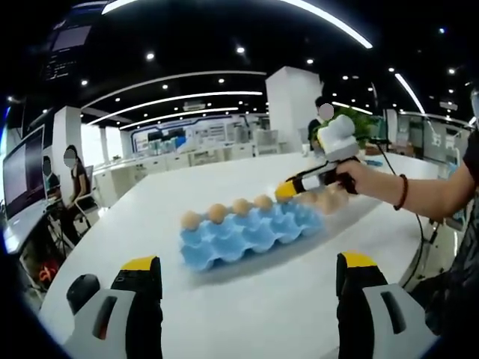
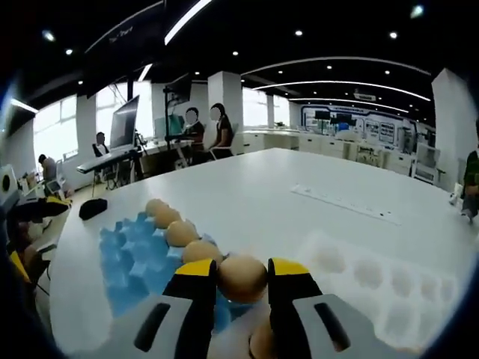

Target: Place the egg into an empty slot of the egg tray after lifting it from the table, then release the egg inside the slot.

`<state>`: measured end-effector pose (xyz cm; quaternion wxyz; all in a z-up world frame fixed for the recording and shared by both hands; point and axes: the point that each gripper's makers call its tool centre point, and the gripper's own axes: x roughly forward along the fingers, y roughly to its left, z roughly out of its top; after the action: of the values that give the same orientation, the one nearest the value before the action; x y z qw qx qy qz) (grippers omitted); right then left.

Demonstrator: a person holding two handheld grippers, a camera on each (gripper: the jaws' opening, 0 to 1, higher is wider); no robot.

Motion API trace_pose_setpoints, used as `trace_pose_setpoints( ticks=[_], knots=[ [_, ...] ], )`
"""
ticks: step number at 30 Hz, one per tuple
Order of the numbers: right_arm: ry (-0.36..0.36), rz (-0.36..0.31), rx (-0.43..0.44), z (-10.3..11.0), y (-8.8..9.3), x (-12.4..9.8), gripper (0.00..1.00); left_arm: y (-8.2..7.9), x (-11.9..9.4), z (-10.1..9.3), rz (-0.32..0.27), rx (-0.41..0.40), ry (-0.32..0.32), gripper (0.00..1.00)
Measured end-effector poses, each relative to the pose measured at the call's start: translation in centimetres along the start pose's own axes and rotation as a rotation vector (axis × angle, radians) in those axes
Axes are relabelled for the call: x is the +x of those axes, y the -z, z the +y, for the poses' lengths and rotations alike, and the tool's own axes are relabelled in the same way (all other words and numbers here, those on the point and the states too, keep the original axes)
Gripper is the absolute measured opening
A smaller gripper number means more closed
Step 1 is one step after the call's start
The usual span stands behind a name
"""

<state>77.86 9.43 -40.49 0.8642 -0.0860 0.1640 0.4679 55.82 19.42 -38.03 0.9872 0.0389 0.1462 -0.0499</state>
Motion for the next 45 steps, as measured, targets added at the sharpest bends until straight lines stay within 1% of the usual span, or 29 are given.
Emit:
trace_pose_setpoints(
  ticks=[2,4,5,6,7,10,13,14,15,17,19,20,22,23,24,26,29,32,37,41,45],
  knots=[
    [0.000,0.018,-0.025,0.1,0.2,0.0,0.28,-0.1,0.1,-0.1,-0.001,0.001,0.004,0.99],
    [-0.009,0.051,-0.097,0.3,0.5,0.3,0.28,-0.1,0.1,-0.1,-0.002,0.002,0.005,0.99],
    [-0.002,0.066,-0.118,0.5,0.8,0.1,0.28,-0.1,0.1,-0.1,-0.002,0.003,0.004,0.99],
    [-0.005,0.075,-0.123,1.0,1.0,0.0,0.28,-0.1,0.1,-0.1,-0.002,0.005,0.005,0.99],
    [-0.017,0.095,-0.139,0.9,0.9,0.6,0.28,-0.2,0.1,-0.1,-0.003,0.005,0.006,0.99],
    [-0.043,0.109,-0.150,1.2,0.8,1.0,0.28,-0.2,0.2,-0.2,-0.005,0.006,0.009,0.99],
    [-0.055,0.138,-0.113,1.2,1.0,1.0,0.28,-0.3,0.1,-0.2,-0.007,0.008,0.008,0.99],
    [-0.064,0.159,-0.094,1.2,1.1,1.0,0.28,-0.3,0.1,-0.2,-0.006,0.008,0.008,0.99],
    [-0.068,0.187,-0.057,1.1,1.3,0.8,0.28,-0.4,0.0,-0.2,-0.006,0.008,0.007,0.99],
    [-0.073,0.219,-0.015,0.9,1.4,0.9,0.28,-0.4,0.0,-0.1,-0.008,0.009,0.007,0.99],
    [-0.072,0.224,-0.017,0.8,1.3,1.0,0.28,-0.5,0.0,-0.1,-0.012,0.009,0.008,0.99],
    [-0.074,0.240,-0.001,0.8,1.4,0.9,0.28,-0.5,0.0,-0.2,-0.015,0.008,0.010,0.99],
    [-0.088,0.275,0.042,1.1,1.9,0.5,0.28,-0.5,0.0,-0.1,-0.014,0.008,0.010,0.99],
    [-0.096,0.302,0.078,0.8,1.9,0.9,0.28,-0.5,0.0,-0.1,-0.012,0.010,0.008,0.99],
    [-0.102,0.319,0.094,0.7,2.0,0.9,0.28,-0.5,0.0,-0.1,-0.011,0.011,0.008,0.99],
    [-0.131,0.336,0.094,0.6,1.9,1.2,0.28,-0.6,-0.1,-0.1,-0.015,0.011,0.009,0.99],
    [-0.149,0.362,0.078,0.7,1.9,1.3,0.29,-0.7,-0.2,0.0,-0.021,0.009,0.008,0.99],
    [-0.159,0.370,0.076,0.8,2.0,1.2,0.29,-0.6,-0.2,0.2,-0.018,0.007,0.002,0.99],
    [-0.176,0.354,0.073,0.8,2.0,1.0,0.29,-0.6,-0.2,0.2,-0.021,0.007,0.004,0.99],
    [-0.183,0.322,0.047,1.0,1.8,1.0,0.30,-0.7,0.0,0.1,-0.021,0.009,0.007,0.99],
    [-0.167,0.296,0.011,0.8,1.7,0.9,0.34,-0.7,0.1,-0.1,-0.023,0.009,0.011,0.99]
  ],
)
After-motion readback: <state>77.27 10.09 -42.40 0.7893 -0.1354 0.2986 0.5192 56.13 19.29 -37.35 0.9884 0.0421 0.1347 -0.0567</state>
